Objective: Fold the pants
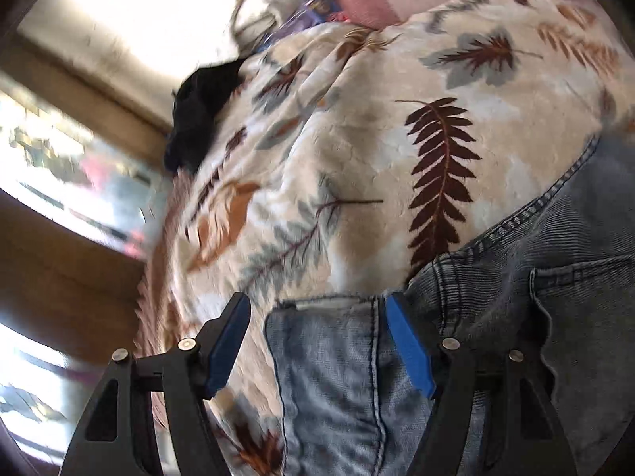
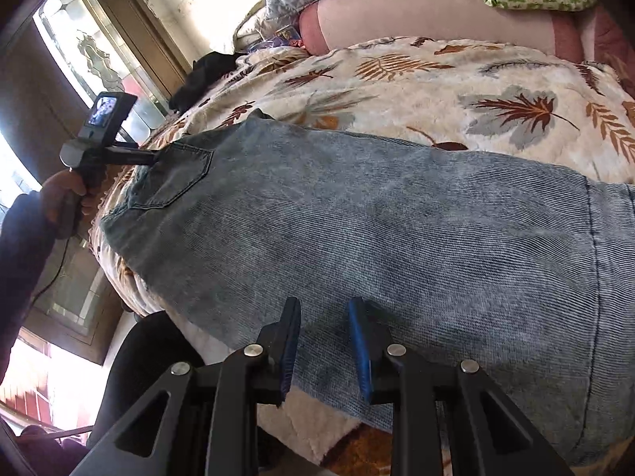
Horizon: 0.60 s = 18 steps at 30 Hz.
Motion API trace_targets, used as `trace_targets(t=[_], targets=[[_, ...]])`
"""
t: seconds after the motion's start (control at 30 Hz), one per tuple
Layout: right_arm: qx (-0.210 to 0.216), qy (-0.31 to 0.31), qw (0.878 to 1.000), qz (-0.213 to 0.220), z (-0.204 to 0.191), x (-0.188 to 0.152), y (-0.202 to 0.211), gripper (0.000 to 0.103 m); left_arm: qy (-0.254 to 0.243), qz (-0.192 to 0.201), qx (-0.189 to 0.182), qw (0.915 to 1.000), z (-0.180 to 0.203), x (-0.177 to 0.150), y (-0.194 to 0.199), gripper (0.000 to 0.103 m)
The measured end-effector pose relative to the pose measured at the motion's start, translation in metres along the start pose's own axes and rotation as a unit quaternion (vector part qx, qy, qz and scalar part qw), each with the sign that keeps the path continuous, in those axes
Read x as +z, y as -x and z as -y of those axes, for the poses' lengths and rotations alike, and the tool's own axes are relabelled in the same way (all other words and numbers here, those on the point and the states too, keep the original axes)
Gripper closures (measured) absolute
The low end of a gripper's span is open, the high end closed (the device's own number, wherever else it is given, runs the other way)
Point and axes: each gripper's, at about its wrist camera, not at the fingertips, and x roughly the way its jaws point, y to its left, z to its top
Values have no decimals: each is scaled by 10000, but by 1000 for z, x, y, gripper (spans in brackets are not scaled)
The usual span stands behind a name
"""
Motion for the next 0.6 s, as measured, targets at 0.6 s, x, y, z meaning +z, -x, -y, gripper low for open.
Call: trace_targets(t=[0.6], targets=[[532,-496,9966,376,15,6,17,75,1161,401,-314,9919,-32,-4,38,31]])
